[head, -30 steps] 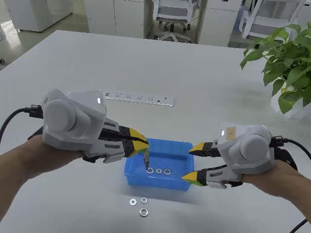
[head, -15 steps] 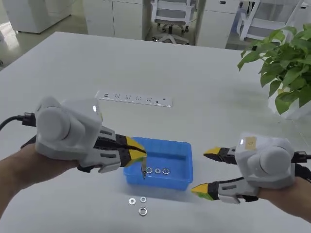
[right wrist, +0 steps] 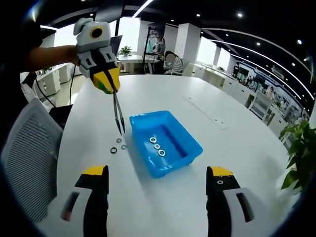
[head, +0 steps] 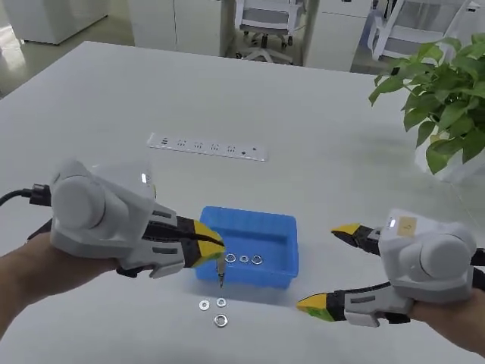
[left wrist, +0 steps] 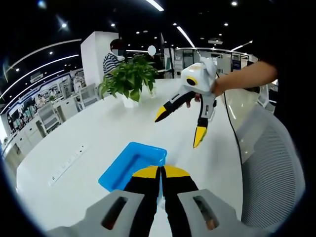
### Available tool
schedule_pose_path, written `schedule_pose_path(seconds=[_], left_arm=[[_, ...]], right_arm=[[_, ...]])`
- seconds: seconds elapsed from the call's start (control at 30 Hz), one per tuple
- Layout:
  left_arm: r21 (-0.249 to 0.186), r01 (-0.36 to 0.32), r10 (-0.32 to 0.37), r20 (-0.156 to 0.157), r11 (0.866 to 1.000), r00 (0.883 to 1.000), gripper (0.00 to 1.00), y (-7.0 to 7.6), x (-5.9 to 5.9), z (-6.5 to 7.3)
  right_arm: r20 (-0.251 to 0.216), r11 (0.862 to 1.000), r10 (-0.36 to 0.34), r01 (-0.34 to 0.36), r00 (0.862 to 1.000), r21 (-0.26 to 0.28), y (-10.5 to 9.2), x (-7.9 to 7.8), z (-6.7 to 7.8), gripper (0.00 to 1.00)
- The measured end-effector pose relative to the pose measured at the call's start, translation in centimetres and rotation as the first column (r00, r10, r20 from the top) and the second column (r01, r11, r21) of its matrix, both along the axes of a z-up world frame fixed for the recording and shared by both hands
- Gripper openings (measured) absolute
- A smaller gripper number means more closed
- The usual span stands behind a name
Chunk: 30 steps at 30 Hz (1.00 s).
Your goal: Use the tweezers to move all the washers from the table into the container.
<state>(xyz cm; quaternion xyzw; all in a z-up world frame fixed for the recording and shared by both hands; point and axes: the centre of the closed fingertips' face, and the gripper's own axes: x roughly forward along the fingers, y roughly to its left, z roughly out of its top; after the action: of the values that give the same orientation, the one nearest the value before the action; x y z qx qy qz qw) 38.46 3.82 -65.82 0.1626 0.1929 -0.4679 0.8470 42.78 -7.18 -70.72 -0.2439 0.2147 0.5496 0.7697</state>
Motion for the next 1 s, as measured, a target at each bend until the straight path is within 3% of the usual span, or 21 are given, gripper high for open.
schedule_pose_path(seconds=[0.3,0.43,1.0], left_arm=[[-0.001,-0.005,0.005,-0.031,1.000,1.000,0.06,-0.2,-0.9,-1.9],[0.001,-0.006,0.006,-0.037,1.000,0.999,0.06,-0.2,-1.0,-2.5],[-0.005,-0.014,0.013,-0.051,1.000,0.999,0.06,-0.8,-1.4,-3.3]], right_arm=[[-0.011,1.000,-0.019,0.019,1.000,-0.003,-0.3,-0.4,-0.4,0.92],[-0.022,0.999,-0.032,0.032,0.999,0.025,-0.2,-0.6,-0.2,1.00],[-0.063,1.000,0.001,-0.001,0.998,0.003,0.3,-2.0,-1.3,1.00]])
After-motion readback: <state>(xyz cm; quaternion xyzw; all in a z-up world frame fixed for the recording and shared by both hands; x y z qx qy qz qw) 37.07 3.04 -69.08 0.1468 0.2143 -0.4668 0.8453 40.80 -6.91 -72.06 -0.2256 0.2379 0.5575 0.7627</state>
